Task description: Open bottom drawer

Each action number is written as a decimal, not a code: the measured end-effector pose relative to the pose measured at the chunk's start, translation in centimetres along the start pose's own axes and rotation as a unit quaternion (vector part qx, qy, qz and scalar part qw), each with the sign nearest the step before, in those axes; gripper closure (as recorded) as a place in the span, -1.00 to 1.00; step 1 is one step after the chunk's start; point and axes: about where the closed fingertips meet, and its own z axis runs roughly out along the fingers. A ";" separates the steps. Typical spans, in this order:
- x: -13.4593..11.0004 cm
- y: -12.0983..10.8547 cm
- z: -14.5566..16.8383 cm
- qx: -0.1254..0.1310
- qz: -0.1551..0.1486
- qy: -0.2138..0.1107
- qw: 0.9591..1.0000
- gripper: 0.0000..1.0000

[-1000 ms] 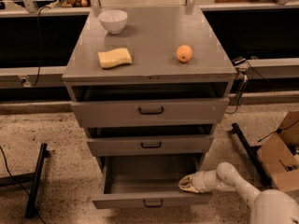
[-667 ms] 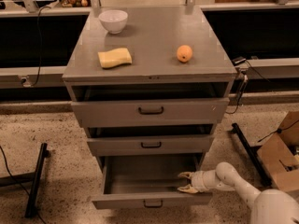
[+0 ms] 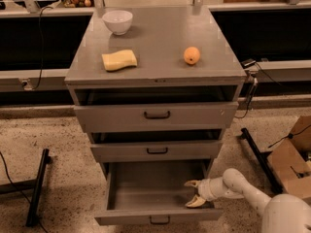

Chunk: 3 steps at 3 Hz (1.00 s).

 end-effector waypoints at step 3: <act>-0.3 0.4 -0.4 -0.013 0.000 0.003 1.000 1.00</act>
Offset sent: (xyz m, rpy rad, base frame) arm -0.0029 -0.0111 0.0166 0.0209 -0.0032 -0.0068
